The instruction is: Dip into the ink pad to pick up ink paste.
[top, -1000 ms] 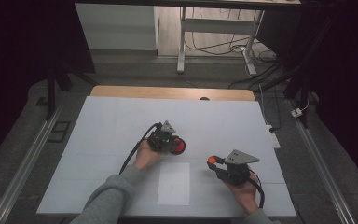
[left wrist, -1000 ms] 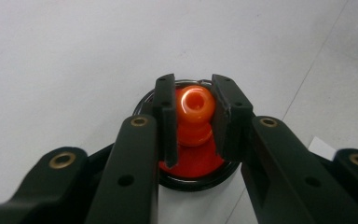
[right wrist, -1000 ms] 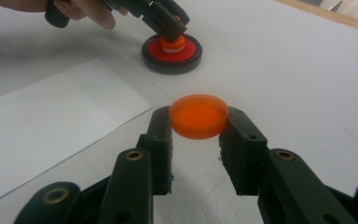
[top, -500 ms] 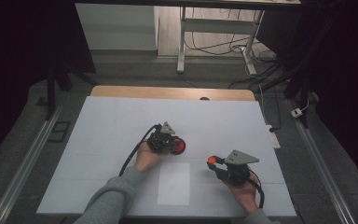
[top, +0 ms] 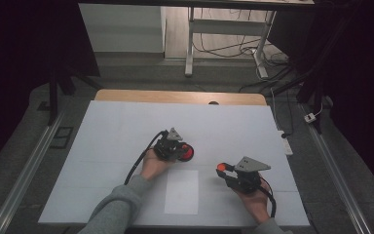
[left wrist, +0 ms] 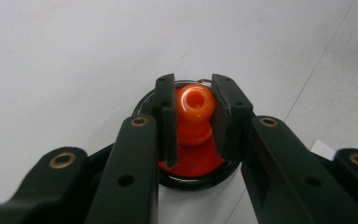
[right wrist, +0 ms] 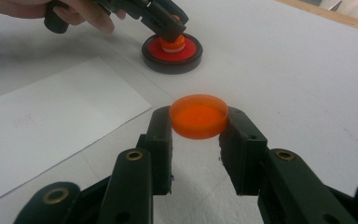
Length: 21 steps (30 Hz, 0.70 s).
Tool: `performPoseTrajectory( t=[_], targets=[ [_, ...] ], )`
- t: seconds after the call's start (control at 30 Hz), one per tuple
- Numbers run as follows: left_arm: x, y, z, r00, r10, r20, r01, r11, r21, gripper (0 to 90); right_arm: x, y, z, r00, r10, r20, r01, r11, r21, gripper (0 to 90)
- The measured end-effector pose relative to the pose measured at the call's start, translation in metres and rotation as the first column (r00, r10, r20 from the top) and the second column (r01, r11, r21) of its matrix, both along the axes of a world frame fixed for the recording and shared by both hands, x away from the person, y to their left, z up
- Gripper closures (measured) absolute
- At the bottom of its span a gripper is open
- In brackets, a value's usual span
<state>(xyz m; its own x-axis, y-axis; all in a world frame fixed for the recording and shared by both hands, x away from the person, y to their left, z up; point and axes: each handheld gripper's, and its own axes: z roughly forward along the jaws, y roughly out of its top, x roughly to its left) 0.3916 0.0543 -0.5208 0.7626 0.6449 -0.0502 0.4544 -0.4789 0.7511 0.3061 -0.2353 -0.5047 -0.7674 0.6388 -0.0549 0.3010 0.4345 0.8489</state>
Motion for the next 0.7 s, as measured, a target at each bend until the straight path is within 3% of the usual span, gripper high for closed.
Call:
performPoseTrajectory(
  t=[0.53,0.7],
  targets=[
    [-0.0005,-0.0007,0.0001,0.9999,0.011,-0.001,-0.011,0.9999,-0.003,72.9,0.0000,-0.0003,0.0005,1.0000,0.000,0.006,0.000,1.000,0.001,65.0],
    [-0.0041,-0.0023,0.0039,0.9983,-0.005,0.059,0.004,0.9999,0.012,72.6,-0.0001,-0.0007,0.0007,1.0000,-0.002,0.004,0.002,1.000,0.006,65.1]
  ],
)
